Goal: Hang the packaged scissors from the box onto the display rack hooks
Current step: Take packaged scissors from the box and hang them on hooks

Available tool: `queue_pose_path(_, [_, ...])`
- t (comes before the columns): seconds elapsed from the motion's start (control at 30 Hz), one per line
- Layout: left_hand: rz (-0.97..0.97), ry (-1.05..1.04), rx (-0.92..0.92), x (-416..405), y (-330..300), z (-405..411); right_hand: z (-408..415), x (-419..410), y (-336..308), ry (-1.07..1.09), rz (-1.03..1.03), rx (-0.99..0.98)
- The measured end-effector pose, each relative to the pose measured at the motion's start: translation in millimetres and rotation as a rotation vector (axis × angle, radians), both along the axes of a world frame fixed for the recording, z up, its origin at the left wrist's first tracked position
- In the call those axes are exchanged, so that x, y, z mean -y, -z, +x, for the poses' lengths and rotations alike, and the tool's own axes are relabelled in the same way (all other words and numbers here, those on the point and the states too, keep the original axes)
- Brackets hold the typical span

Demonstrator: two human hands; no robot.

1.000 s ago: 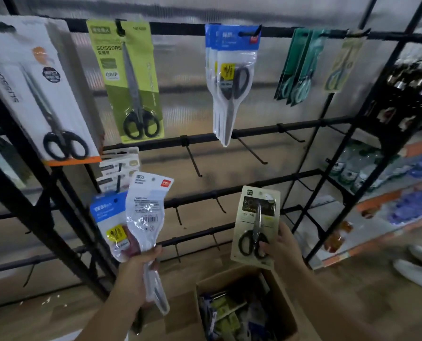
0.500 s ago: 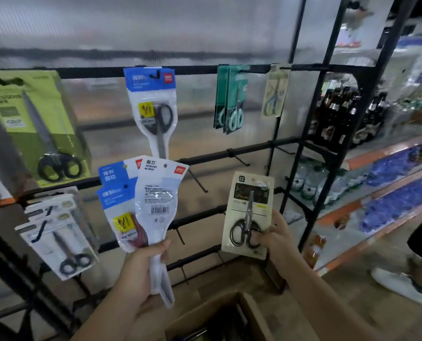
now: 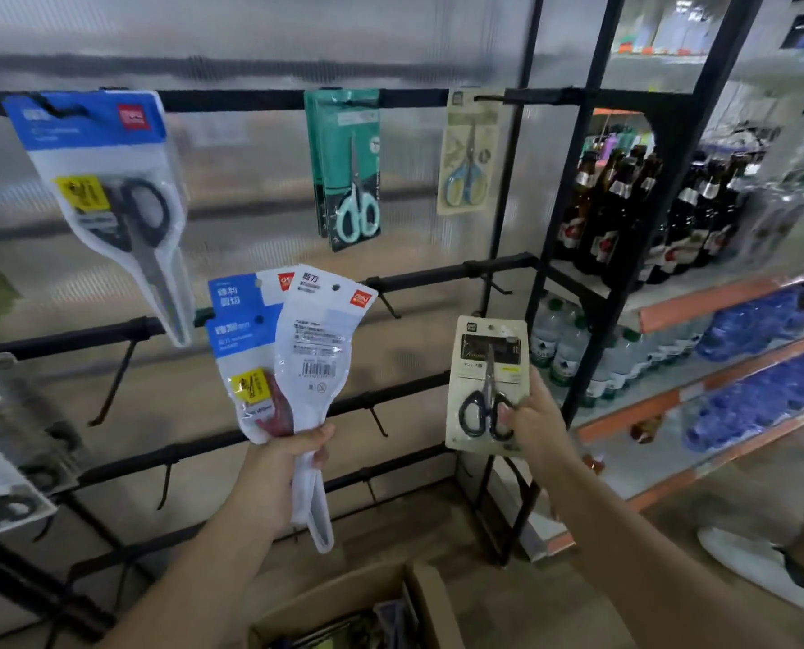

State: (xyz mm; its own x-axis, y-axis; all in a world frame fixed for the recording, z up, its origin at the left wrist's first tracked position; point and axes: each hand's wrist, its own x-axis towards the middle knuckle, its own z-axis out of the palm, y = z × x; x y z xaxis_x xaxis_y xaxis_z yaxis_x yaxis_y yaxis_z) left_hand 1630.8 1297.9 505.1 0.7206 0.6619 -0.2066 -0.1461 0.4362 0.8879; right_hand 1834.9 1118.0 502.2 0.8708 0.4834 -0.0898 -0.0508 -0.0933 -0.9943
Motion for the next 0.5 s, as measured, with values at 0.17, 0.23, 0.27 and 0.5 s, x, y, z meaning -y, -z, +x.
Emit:
queue_pose_path(0.17, [0.069, 0.05, -0.166, 17, 3, 40, 65, -7, -5, 0.077, -0.151, 0.023])
queue_pose_path(0.23, [0.096, 0.048, -0.207, 16, 3, 52, 85, -13, -9, 0.082, -0.14, 0.011])
queue_pose_path(0.27, [0.107, 0.047, -0.222, 14, 3, 57, 93, -15, -11, 0.088, -0.138, 0.013])
queue_pose_path(0.5, [0.075, -0.021, -0.185, 11, 10, 87, 131, -24, 6, 0.099, -0.247, 0.093])
